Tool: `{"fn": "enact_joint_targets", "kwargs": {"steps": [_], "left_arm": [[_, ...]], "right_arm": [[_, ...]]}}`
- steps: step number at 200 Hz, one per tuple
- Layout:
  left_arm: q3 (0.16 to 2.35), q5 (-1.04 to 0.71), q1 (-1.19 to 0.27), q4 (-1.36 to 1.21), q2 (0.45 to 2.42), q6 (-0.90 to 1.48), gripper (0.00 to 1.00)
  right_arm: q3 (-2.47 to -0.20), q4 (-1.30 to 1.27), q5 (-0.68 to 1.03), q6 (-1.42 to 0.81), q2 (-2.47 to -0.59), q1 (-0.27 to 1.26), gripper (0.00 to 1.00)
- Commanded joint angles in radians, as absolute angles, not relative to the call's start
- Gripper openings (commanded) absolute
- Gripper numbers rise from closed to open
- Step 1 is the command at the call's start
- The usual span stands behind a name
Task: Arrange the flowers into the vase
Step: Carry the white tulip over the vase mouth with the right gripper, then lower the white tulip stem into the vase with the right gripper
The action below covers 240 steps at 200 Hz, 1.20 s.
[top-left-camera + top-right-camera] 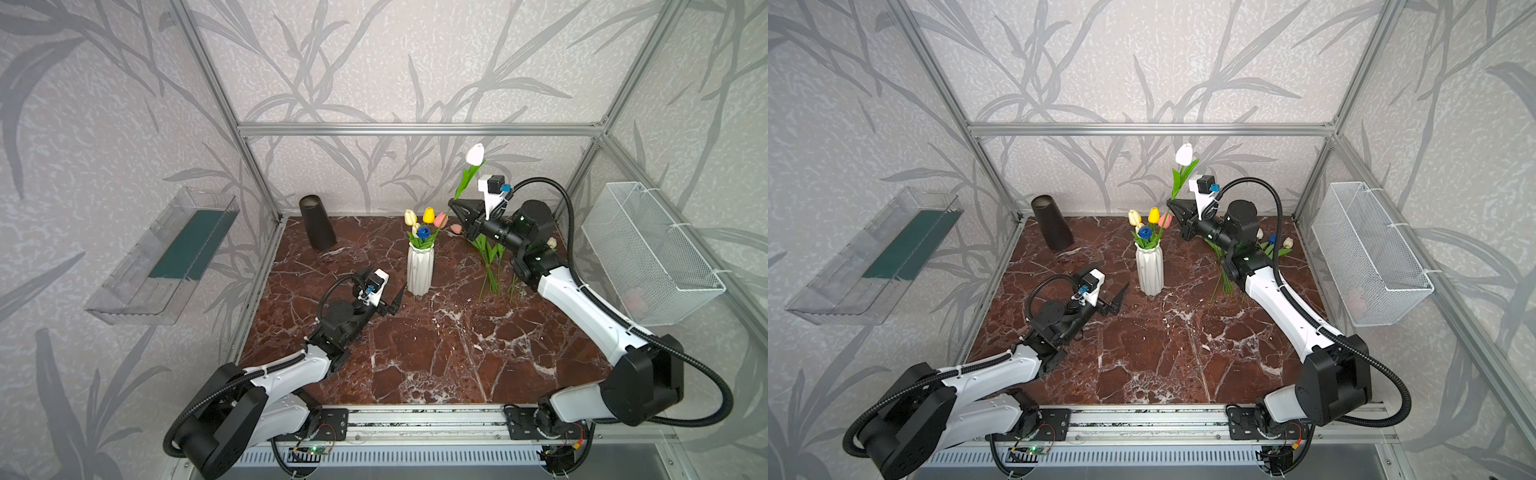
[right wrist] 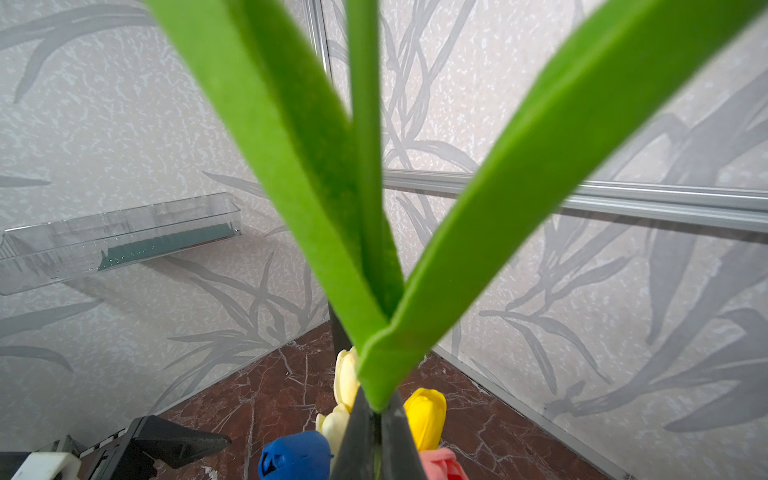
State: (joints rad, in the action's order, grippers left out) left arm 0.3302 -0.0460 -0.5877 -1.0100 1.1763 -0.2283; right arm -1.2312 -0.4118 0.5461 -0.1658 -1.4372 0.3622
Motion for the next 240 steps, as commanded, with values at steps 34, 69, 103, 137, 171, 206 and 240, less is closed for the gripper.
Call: {"fn": "enact_joint_targets", "kwargs": {"steps": [34, 69, 103, 137, 171, 206, 240], "left_arm": [[0.324, -0.038, -0.583, -1.036, 1.162, -0.236, 0.99], [0.316, -0.035, -0.583, -1.045, 1.167, -0.235, 1.00], [0.314, -0.030, -0.583, -1.040, 1.167, -0.236, 1.00], [0.318, -0.031, -0.583, -1.045, 1.182, -0.238, 0.99], [0.324, -0.039, -0.583, -1.074, 1.221, -0.230, 1.00], [0.339, -0.049, -0.583, -1.081, 1.252, -0.230, 1.00], [0.341, -0.052, -0.583, -1.105, 1.279, -0.230, 1.00]], "right_arm": [[-1.292, -0.430, 0.542, -0.152, -1.446, 0.367, 0.00], [-1.241, -0.476, 0.541, -0.158, -1.469, 0.368, 0.00], [-1.197, -0.494, 0.530, -0.139, -1.483, 0.374, 0.00], [-1.173, -0.498, 0.548, -0.108, -1.504, 0.384, 0.00], [-1.144, -0.508, 0.587, -0.044, -1.540, 0.422, 0.00], [-1.108, -0.478, 0.558, 0.055, -1.574, 0.467, 0.00], [-1.046, -0.530, 0.546, 0.084, -1.598, 0.478, 0.00]]}}
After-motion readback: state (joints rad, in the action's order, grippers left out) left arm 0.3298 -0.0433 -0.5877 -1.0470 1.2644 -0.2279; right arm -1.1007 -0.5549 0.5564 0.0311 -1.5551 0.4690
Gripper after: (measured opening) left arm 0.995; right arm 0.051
